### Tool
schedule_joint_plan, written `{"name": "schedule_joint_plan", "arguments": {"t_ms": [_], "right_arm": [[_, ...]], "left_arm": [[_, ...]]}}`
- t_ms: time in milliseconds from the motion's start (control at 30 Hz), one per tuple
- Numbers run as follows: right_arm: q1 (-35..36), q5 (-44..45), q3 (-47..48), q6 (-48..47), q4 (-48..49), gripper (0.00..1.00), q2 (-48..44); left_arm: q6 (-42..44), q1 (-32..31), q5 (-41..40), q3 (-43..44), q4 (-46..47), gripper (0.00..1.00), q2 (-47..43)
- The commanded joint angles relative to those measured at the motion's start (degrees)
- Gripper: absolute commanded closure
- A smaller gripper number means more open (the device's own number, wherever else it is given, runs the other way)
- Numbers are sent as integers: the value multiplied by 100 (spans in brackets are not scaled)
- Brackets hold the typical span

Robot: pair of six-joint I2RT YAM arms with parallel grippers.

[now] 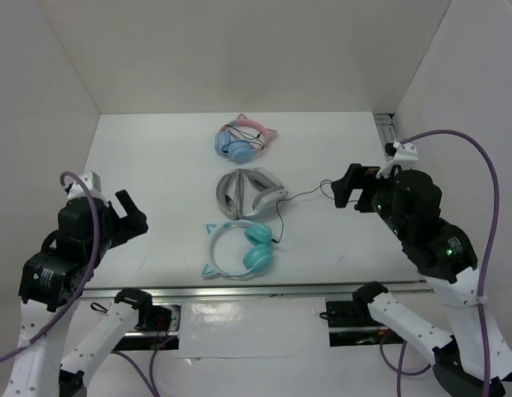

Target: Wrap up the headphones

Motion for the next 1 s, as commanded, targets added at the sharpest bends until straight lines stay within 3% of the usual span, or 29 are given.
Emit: {"name": "schedule_joint_plan", "arguments": {"t_ms": [0, 133, 333, 433, 533, 667, 733, 833, 967], "right_arm": [[181, 196, -76, 30, 70, 0, -29], [234, 109, -225, 266, 420, 0, -318], [234, -1200, -560, 83, 1221, 0, -600], [234, -738, -560, 135, 976, 0, -232], [234, -866, -639, 135, 1053, 0, -152], [173, -973, -937, 135, 1308, 0, -266], [50, -1094, -938, 83, 1309, 0, -266], [-11, -1244, -938, 30, 1309, 0, -213], [-12, -1307, -938, -23, 1256, 0, -160]], "left_arm": [[-349, -32, -28, -176, 334, 0, 60], [-351, -32, 216, -344, 615, 0, -2], [-298, -32, 1242, -984, 1386, 0, 112], [-351, -32, 1700, -1397, 1790, 0, 288], [-517, -260, 2053, -1732, 2134, 0, 429], [-886, -778, 1781, -2293, 2828, 0, 849], [-1053, -1207, 1729, -2540, 3311, 0, 1470], [-1299, -1866, 1090, -2594, 3576, 0, 2088], [-1641, -2264, 606, -2735, 3744, 0, 2660]]}}
